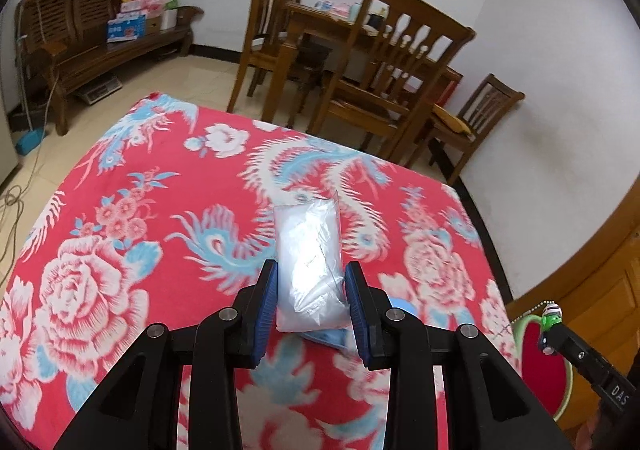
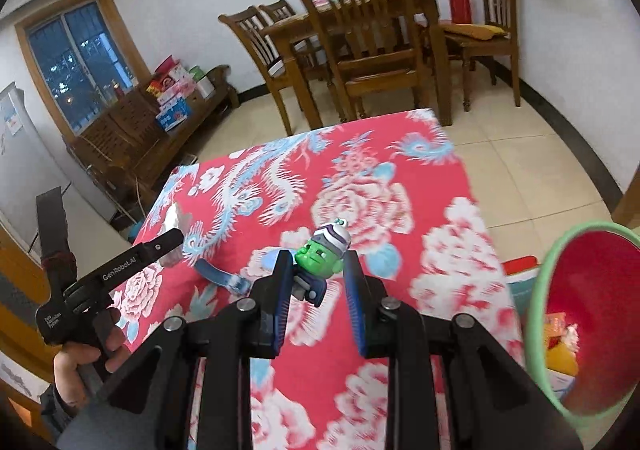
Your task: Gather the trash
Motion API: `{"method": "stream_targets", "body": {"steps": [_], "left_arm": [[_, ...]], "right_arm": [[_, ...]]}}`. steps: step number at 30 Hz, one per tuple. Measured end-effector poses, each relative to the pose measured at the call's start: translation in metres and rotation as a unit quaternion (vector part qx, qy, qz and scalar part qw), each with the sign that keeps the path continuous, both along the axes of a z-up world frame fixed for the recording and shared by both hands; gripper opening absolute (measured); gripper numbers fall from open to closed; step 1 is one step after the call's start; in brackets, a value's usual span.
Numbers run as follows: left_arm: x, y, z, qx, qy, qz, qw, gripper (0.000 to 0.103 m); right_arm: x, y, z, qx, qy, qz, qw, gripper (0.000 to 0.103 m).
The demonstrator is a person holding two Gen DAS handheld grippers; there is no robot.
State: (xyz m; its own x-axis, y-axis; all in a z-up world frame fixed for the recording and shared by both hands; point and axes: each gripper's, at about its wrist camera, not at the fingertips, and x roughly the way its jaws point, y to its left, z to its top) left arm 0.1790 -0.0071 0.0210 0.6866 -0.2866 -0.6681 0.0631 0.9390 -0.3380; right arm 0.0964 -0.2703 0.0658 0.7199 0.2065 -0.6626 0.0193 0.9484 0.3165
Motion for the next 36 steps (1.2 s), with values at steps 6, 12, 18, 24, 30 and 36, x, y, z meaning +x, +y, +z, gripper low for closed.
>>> {"method": "stream_targets", "body": {"steps": [6, 12, 18, 24, 30, 36], "left_arm": [[-0.018, -0.023, 0.01, -0.007, -0.002, -0.029, 0.9996, 0.034], [-0.033, -0.048, 0.022, -0.012, -0.007, -0.057, 0.9983, 0.034], [-0.046, -0.073, 0.031, -0.013, -0.011, -0.085, 0.9962, 0.034], [-0.054, -0.099, 0.036, -0.019, -0.01, -0.114, 0.9932, 0.034], [-0.063, -0.124, 0.041, -0.029, -0.007, -0.144, 0.9891, 0.034], [-0.068, -0.146, 0.044, -0.031, -0.006, -0.163, 0.9861, 0.034]], "right_arm": [[-0.032, -0.039, 0.007, 0.004, -0.013, -0.039, 0.999, 0.028], [-0.062, -0.083, 0.012, 0.006, -0.02, -0.091, 0.996, 0.028], [-0.091, -0.126, 0.011, 0.008, -0.023, -0.144, 0.989, 0.028], [-0.116, -0.162, 0.004, 0.005, -0.016, -0.189, 0.982, 0.028], [-0.135, -0.192, -0.013, -0.003, 0.004, -0.233, 0.972, 0.028], [-0.148, -0.216, -0.032, 0.001, 0.024, -0.257, 0.966, 0.028]]}}
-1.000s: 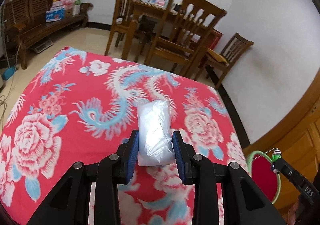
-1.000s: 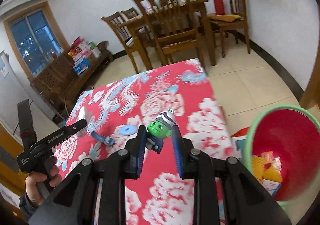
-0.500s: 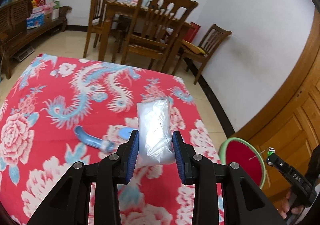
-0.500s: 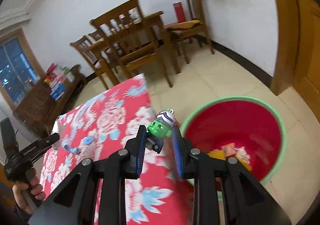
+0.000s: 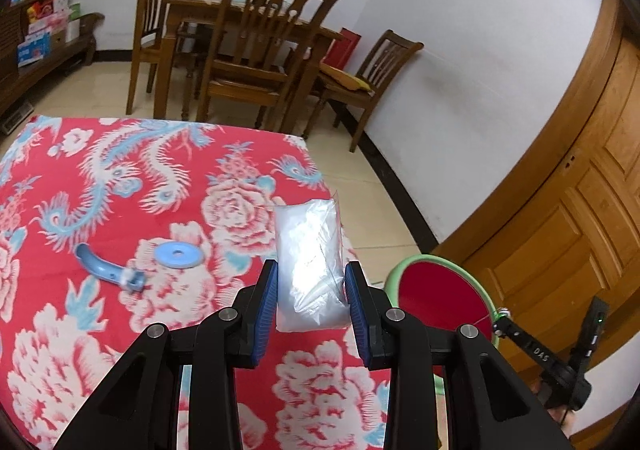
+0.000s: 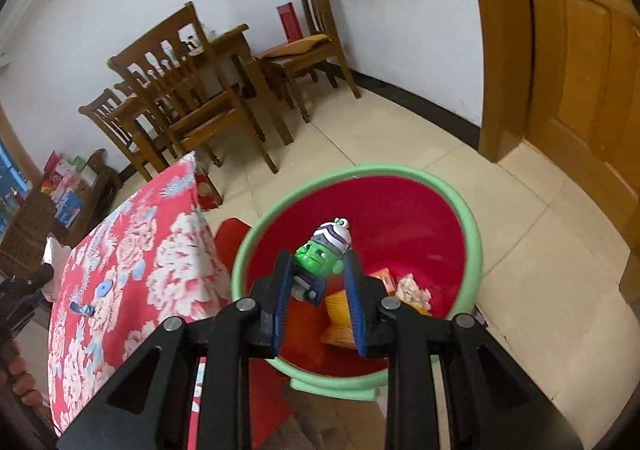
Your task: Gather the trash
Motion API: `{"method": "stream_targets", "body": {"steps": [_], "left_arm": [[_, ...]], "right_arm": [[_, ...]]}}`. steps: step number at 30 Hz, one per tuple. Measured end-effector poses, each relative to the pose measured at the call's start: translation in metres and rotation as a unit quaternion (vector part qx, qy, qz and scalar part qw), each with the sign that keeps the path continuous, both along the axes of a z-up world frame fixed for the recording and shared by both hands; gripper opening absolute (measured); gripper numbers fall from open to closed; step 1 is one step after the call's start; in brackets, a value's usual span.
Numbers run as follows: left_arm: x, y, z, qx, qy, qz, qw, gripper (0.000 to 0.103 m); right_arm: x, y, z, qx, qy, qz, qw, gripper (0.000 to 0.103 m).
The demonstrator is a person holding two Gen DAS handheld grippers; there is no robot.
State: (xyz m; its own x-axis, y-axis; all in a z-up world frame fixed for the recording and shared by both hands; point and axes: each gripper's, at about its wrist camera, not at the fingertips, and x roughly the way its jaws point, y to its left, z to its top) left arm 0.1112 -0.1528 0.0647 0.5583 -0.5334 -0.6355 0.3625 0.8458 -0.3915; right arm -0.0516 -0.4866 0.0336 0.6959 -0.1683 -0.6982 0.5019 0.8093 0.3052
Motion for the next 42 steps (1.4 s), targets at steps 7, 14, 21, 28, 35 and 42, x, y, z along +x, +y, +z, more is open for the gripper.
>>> {"method": "stream_targets", "body": {"steps": [7, 14, 21, 28, 35, 42], "left_arm": [[-0.004, -0.023, 0.0, 0.001, 0.001, -0.022, 0.9998, 0.034], [-0.007, -0.046, -0.002, 0.006, 0.003, -0.045, 0.9989, 0.034], [-0.011, -0.072, -0.005, 0.012, 0.005, -0.072, 0.9973, 0.034], [-0.019, -0.104, -0.008, 0.021, 0.001, -0.111, 0.9936, 0.034], [-0.033, -0.141, -0.015, 0.024, 0.003, -0.169, 0.9854, 0.034], [-0.05, -0.188, -0.034, 0.039, 0.009, -0.231, 0.9721, 0.034]], "right_arm": [[-0.007, -0.014, -0.012, 0.015, 0.006, -0.007, 1.0, 0.029], [-0.01, -0.019, -0.016, 0.026, 0.0, -0.007, 1.0, 0.03], [-0.025, -0.026, -0.011, 0.034, -0.026, -0.007, 0.999, 0.038], [-0.047, -0.034, 0.004, 0.028, -0.05, -0.028, 0.998, 0.038], [-0.062, -0.042, 0.013, 0.023, -0.058, -0.054, 0.997, 0.038], [-0.071, -0.045, 0.01, 0.028, -0.061, -0.065, 0.996, 0.038]]}}
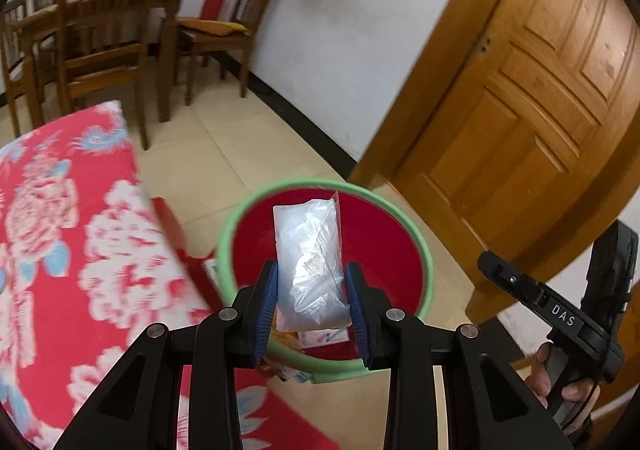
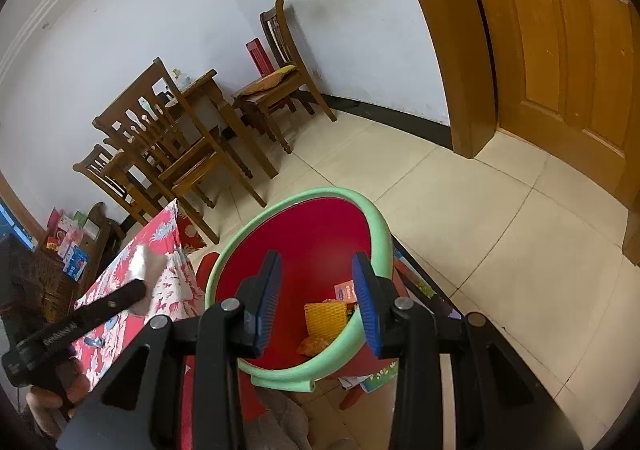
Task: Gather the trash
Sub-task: 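Carry the white plastic bag over the bucket and open left tool, then move both open tools back to the blue hook piece and blue disc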
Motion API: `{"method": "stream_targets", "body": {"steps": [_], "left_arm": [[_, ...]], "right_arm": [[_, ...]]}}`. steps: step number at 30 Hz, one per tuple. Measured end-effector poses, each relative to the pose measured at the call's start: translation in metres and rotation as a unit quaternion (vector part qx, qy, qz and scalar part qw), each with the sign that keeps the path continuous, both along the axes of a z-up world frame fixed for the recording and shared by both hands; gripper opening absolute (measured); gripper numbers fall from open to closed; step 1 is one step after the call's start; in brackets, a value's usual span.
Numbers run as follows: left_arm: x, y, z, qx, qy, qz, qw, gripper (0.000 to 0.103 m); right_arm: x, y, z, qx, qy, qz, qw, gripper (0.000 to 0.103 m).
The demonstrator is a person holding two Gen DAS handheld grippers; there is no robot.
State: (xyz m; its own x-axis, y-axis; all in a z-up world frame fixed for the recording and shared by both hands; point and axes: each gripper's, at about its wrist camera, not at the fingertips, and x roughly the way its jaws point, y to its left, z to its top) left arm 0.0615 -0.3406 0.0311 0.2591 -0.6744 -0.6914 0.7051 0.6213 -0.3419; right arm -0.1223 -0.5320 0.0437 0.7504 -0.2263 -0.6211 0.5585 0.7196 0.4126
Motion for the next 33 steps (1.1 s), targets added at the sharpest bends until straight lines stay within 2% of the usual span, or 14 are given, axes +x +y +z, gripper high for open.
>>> {"method": "stream_targets", "body": {"steps": [5, 7, 9, 20, 33], "left_arm": [[-0.001, -0.022, -0.016, 0.013, 0.013, -0.018, 0.9997, 0.035], [0.003, -0.027, -0.021, 0.013, 0.022, -0.016, 0.9995, 0.044], [0.007, -0.028, -0.024, 0.009, 0.029, -0.006, 0.9995, 0.063], [0.014, -0.005, -0.012, -0.001, 0.019, 0.025, 0.9995, 0.063], [0.019, 0.057, 0.011, -0.007, -0.002, 0.106, 0.9944, 0.063]], "right_arm": [[-0.001, -0.002, -0.003, 0.007, 0.001, 0.001, 1.0, 0.038], [-0.001, -0.002, -0.005, 0.008, 0.001, 0.001, 1.0, 0.038], [-0.002, -0.002, -0.007, 0.011, 0.001, 0.001, 1.0, 0.038], [0.001, 0.002, -0.007, 0.011, -0.001, 0.009, 1.0, 0.038], [0.022, 0.028, -0.002, 0.012, -0.008, 0.06, 0.998, 0.038]]}}
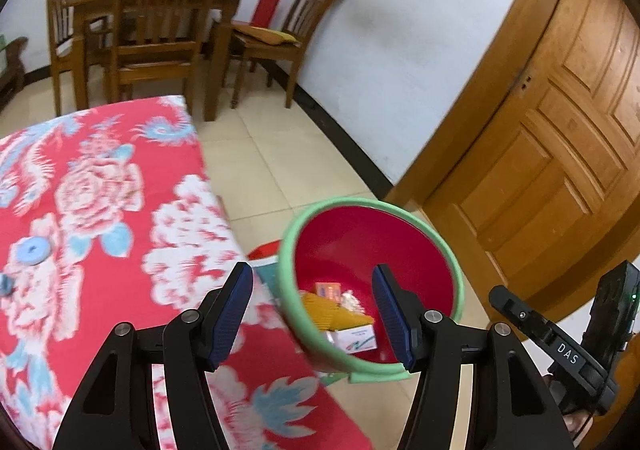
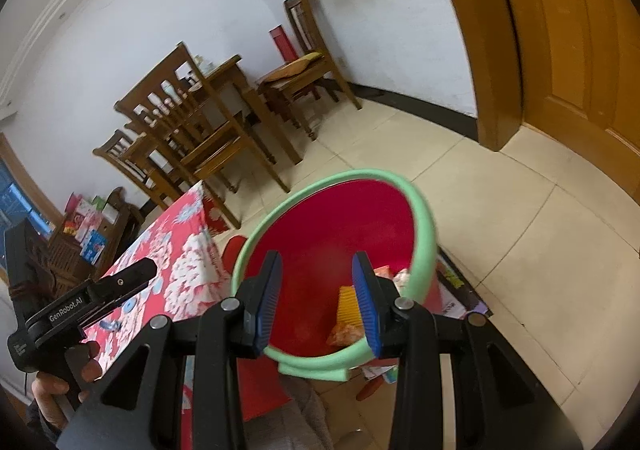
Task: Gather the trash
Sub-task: 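Move both open tools back to the blue hook piece and blue disc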
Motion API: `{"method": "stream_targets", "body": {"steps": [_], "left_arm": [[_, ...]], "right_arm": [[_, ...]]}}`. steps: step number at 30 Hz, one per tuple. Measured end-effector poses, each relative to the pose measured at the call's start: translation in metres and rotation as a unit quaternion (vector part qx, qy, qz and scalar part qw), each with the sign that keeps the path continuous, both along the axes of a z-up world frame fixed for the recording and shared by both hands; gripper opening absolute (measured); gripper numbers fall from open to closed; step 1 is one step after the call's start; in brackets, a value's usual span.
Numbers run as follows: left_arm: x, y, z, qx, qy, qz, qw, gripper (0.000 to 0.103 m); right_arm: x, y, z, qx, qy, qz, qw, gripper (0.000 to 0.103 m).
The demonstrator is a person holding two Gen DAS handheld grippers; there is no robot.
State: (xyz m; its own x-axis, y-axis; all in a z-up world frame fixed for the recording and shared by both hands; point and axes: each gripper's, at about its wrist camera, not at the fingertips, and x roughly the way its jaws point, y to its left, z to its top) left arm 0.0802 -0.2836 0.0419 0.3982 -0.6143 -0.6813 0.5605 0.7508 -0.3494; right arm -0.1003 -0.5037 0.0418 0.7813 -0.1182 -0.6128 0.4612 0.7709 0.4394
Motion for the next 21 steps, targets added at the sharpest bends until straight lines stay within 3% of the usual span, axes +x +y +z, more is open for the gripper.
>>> {"method": "stream_targets", "body": {"steps": [10, 21], "left_arm": [[0.014, 0.066, 0.003, -0.012, 0.003, 0.068, 0.9976, 0.063], [0.04, 0.148, -0.005, -0.013, 0.01, 0.171, 0.9852, 0.063]], "right_arm": [[0.044, 0.056, 0.012, -0.013, 0.0, 0.083, 0.996, 0.038], [0.087, 0.112, 0.013, -0.016, 0.003, 0.153, 0.988, 0.038]]}}
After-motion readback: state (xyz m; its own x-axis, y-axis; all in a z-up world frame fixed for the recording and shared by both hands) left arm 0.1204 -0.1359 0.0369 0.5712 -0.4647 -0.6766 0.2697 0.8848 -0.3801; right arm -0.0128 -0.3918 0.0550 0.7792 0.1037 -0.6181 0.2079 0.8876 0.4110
